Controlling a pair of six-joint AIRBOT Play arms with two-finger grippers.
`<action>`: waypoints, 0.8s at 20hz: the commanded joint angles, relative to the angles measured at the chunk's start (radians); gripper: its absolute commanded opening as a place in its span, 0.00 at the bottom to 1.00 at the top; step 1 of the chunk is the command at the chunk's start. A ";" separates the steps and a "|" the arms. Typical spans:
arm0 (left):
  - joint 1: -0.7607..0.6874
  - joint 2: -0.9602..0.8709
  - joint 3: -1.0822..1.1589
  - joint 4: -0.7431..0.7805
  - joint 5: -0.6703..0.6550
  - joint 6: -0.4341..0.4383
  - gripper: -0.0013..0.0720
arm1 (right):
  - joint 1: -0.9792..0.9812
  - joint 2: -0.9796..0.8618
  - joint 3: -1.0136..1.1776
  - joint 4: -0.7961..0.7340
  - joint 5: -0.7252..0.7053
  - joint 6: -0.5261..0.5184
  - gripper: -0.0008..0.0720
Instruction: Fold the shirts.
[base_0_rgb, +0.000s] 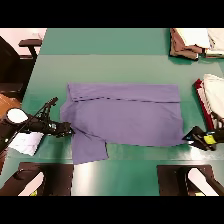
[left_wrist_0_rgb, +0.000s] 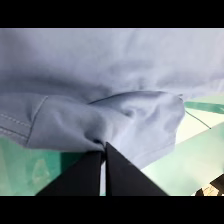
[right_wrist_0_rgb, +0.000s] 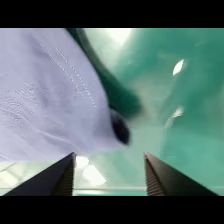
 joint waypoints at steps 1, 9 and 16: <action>0.000 0.001 0.006 0.002 -0.007 0.008 0.06 | 0.072 -0.057 -0.065 0.109 -0.104 -0.001 0.62; 0.000 0.076 0.009 0.114 -0.164 -0.005 0.05 | 0.335 0.024 0.089 -0.013 -0.043 0.003 0.04; 0.000 0.266 0.116 0.129 -0.378 -0.089 0.05 | 0.352 0.324 0.214 -0.204 0.217 0.055 0.03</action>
